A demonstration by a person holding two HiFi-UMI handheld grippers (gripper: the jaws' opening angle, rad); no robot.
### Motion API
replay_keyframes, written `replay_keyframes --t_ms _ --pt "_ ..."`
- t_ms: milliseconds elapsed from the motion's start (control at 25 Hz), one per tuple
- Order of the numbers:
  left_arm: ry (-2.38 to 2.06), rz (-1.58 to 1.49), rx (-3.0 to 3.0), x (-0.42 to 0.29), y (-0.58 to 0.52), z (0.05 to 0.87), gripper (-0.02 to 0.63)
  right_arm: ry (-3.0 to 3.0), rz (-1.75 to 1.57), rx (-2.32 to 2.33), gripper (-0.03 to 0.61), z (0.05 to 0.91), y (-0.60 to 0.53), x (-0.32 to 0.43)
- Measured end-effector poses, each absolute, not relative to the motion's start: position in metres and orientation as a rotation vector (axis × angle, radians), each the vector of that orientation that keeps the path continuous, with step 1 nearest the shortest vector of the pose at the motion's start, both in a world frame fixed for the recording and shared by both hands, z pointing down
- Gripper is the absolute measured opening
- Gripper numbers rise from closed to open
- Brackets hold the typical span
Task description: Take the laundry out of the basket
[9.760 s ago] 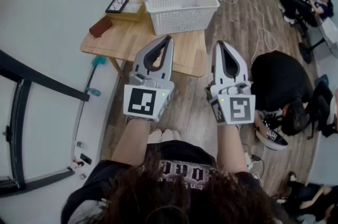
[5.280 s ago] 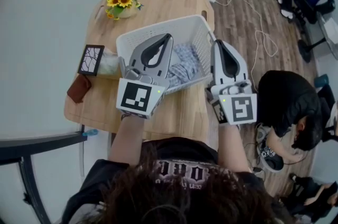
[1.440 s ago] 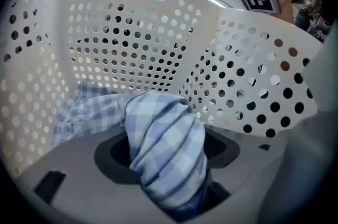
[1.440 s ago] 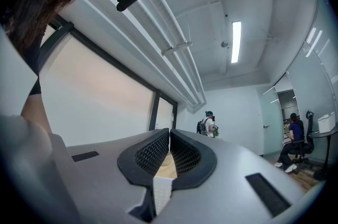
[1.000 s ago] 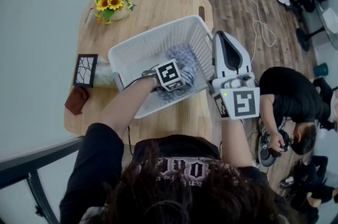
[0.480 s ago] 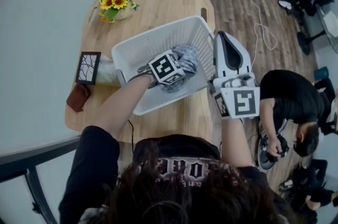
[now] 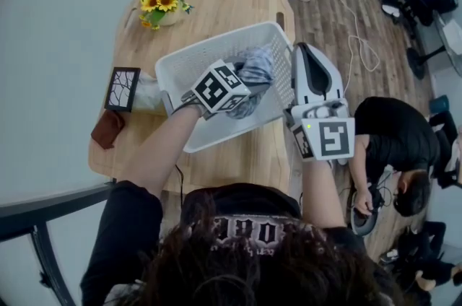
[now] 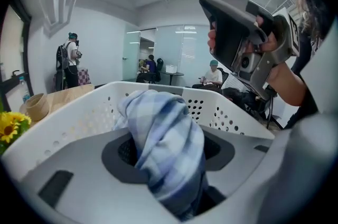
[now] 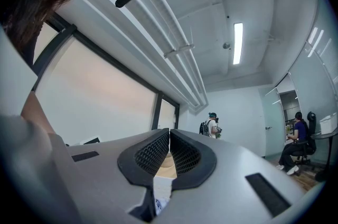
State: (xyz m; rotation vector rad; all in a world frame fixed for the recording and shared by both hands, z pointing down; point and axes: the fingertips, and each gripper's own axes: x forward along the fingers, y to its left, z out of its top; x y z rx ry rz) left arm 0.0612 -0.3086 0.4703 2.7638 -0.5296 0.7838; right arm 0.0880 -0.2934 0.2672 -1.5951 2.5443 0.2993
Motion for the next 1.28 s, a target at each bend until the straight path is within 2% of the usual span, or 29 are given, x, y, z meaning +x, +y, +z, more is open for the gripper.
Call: replay_keyframes --t_ms 880,1280 --pt "-0.967 0.311 2.860 0.043 -0.306 0.333 0.236 2.544 0.314 -1.548 0.028 0.250 -0.290 0.084" --pt "-1.259 0.148 2.840 0.006 -0.300 0.282 0.235 2.540 0.320 -1.515 0.028 0.242 -0.286 0.081"
